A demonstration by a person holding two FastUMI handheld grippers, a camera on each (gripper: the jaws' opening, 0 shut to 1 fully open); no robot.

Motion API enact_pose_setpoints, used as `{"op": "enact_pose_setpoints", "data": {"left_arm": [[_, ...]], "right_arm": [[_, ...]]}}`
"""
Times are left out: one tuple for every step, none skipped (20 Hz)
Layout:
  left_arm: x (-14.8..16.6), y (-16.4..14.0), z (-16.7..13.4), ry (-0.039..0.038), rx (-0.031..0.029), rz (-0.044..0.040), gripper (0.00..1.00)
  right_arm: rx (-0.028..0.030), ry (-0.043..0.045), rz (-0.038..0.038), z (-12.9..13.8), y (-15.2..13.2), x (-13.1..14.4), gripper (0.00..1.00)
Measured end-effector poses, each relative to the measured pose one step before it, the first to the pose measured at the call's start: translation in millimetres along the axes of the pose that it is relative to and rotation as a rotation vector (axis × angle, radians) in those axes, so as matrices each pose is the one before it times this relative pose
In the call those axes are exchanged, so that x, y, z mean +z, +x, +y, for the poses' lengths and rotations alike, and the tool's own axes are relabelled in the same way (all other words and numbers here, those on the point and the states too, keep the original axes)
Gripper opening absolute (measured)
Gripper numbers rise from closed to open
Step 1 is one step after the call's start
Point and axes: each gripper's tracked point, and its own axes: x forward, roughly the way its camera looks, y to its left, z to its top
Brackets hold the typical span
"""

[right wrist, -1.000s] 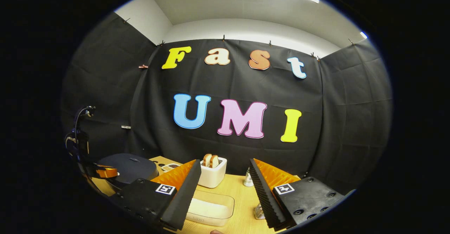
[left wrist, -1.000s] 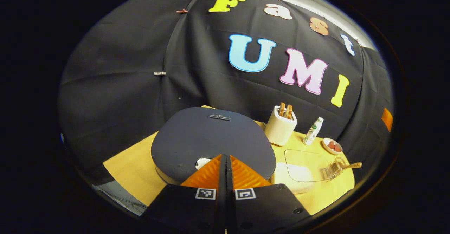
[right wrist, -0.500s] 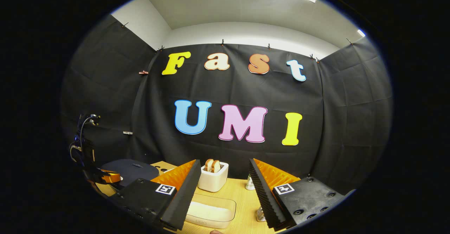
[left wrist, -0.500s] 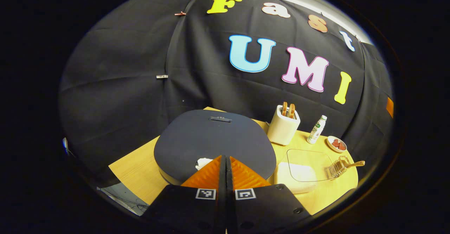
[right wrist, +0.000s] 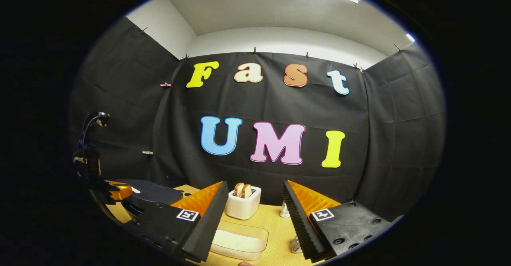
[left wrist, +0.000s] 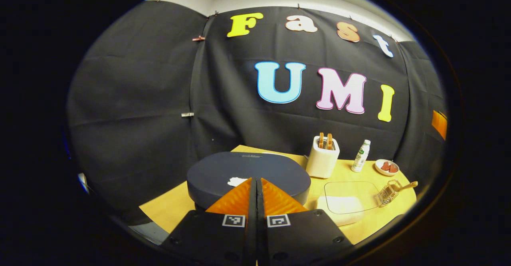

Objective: Close the left gripper, press the button to open the rice cooker; take a wooden spoon from the chopstick holder with the right hand, scoop a spoonful of rice and pour it into the rice cooker, then put the wooden spoon back into the chopstick holder.

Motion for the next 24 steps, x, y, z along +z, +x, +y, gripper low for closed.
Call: {"op": "enact_pose_setpoints", "data": {"left_arm": [[6.92,-0.50,1.23,0.03050,0.00279,-0.01740,0.06],[6.32,-2.16,1.81,0.02016,0.00313,-0.01813,0.06],[8.69,-1.65,1.68,0.00823,0.00502,-0.02374,0.06],[8.00,-0.94,0.66,-0.00762,0.00341,-0.01761,0.07],[7.74,0.10,-0.02,-0.01301,0.00217,-0.01337,0.07],[3.50,3.40,-1.81,-0.01385,-0.00146,-0.00034,0.08],[1.02,-1.62,-0.72,-0.00838,0.00301,0.00595,0.07],[-1.08,-0.97,2.54,-0.00218,0.00890,-0.00160,0.07],[1.16,0.76,1.41,0.00279,0.00143,-0.00296,0.07],[-0.82,-0.36,-1.42,0.00537,-0.00157,-0.00424,0.11],[0.99,-0.01,-1.11,0.00447,-0.00147,0.00089,0.13],[0.37,-0.80,0.10,-0.00162,-0.00148,-0.00276,0.17],[2.90,-1.48,-0.54,-0.00204,-0.00215,-0.00465,0.18],[2.19,-1.72,0.18,0.00464,0.00259,-0.00681,0.23],[1.57,-0.24,0.02,0.01522,0.00438,-0.00151,0.24],[-0.27,-0.35,0.35,0.01227,0.00701,-0.00248,0.27],[3.71,-2.16,-0.34,0.00201,-0.00142,-0.00330,0.30],[1.45,-2.08,-2.19,-0.00425,-0.00409,-0.00416,0.37],[1.89,-1.12,-1.28,-0.00695,-0.00024,-0.00347,0.44],[-0.58,-0.24,-2.28,0.00009,0.00078,0.00074,0.55],[0.00,-0.84,0.76,0.00729,0.01143,0.00190,0.58],[-1.15,-0.91,1.03,0.00355,0.01254,0.00191,0.74],[1.52,-1.58,-0.62,-0.00410,0.00581,-0.00087,0.79],[0.09,-3.11,-1.17,-0.00166,0.00638,0.00193,0.85]], "right_arm": [[-0.00146,-0.00073,0.00566,-2.05,0.04,-2.64,0.86],[-0.00104,-0.00162,0.00739,-1.88,-0.07,-2.53,0.86],[-0.00226,-0.00091,0.00522,-1.83,-0.01,-1.53,0.86],[-0.00397,-0.00138,0.00472,-2.89,-0.23,-1.77,0.86],[-0.00548,-0.00037,0.00651,-3.62,0.55,-3.53,0.86],[-0.00661,0.00008,0.00838,-4.04,-0.10,-3.36,0.86],[-0.00826,-0.00026,0.00876,-4.70,0.05,-4.21,0.86],[-0.01093,0.00148,0.00908,-6.20,-0.64,-4.27,0.86],[-0.00749,0.00142,0.00760,-4.57,0.42,-4.37,0.86],[-0.00969,-0.00304,0.00846,-5.72,-0.28,-5.16,0.86],[-0.01093,-0.00589,0.01125,-6.58,-0.32,-6.41,0.86],[-0.00944,-0.00426,0.01093,-6.17,-0.35,-6.37,0.86],[-0.01503,-0.00376,0.01378,-7.58,0.10,-7.63,0.86],[-0.01436,0.00233,0.01696,-7.50,-0.07,-8.58,0.87],[-0.01527,0.00690,0.02036,-6.31,-0.25,-9.07,0.87],[-0.01542,0.00955,0.02013,-6.66,0.88,-9.08,0.86],[-0.01648,0.00839,0.02200,-7.79,1.56,-10.30,0.87],[-0.01545,0.00716,0.01964,-8.21,1.84,-9.53,0.87],[-0.01807,0.00469,0.02008,-8.55,3.66,-9.72,0.87],[-0.01692,0.00258,0.01952,-9.54,2.93,-9.94,0.87],[-0.01531,0.00122,0.01664,-9.21,3.84,-10.22,0.87],[-0.01658,0.00577,0.01852,-9.76,3.82,-11.02,0.87],[-0.01717,0.00922,0.02105,-9.94,4.76,-11.38,0.87],[-0.01247,0.01517,0.02142,-7.86,4.96,-11.20,0.87]]}}
